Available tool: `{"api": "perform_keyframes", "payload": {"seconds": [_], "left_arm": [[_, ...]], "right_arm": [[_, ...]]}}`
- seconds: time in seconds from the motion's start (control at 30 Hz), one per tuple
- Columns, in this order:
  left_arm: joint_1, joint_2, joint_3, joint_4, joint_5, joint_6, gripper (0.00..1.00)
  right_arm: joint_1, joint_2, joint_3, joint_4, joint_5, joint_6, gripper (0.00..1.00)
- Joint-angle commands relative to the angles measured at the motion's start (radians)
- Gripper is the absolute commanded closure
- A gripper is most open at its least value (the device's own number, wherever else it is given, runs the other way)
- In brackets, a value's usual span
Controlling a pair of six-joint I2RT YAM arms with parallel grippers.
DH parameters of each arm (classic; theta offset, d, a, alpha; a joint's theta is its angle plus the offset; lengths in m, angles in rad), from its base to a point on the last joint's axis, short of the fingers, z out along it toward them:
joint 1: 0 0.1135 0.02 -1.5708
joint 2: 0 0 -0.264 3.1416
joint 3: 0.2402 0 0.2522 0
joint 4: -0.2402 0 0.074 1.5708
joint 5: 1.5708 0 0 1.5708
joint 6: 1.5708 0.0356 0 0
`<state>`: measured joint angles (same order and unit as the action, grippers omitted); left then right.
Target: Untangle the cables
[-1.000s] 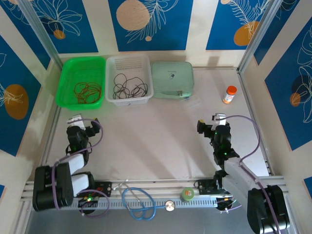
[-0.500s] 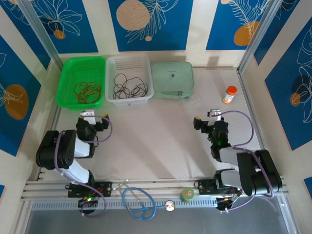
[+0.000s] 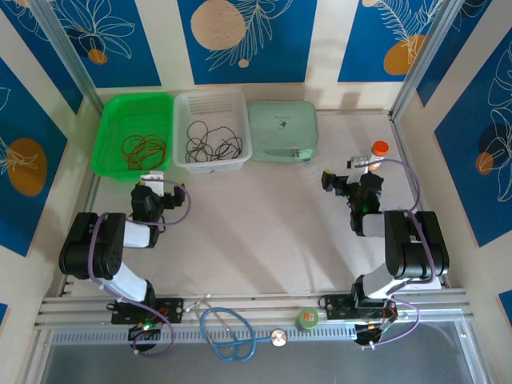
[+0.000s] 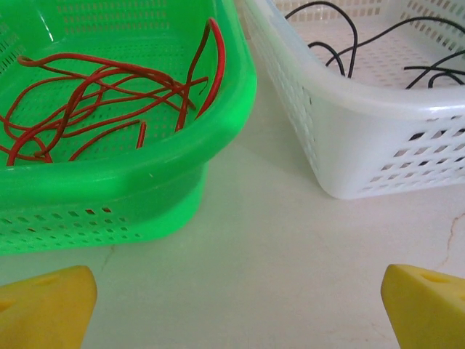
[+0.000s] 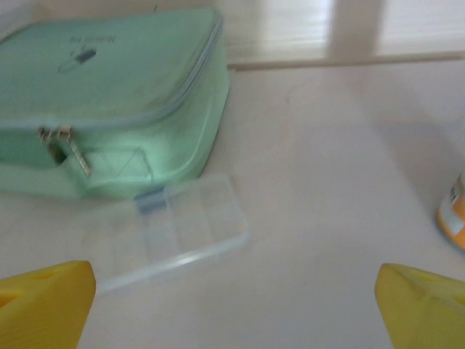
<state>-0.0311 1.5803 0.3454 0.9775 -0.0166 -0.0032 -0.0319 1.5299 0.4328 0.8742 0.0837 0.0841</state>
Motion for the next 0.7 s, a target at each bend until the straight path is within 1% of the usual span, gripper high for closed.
{"api": "perform_keyframes", "payload": {"seconds": [0.0, 0.53, 0.67], "left_arm": [[-0.009, -0.016, 0.014, -0.005, -0.013, 0.022, 0.00], [-0.009, -0.012, 0.030, -0.036, 0.012, 0.029, 0.00], [-0.009, -0.014, 0.019, -0.018, 0.017, 0.032, 0.00]], "right_arm": [[0.017, -0.008, -0.006, -0.088, -0.055, 0.019, 0.01], [0.024, -0.008, -0.011, -0.078, -0.042, 0.014, 0.01], [0.024, -0.008, -0.011, -0.079, -0.042, 0.014, 0.01]]}}
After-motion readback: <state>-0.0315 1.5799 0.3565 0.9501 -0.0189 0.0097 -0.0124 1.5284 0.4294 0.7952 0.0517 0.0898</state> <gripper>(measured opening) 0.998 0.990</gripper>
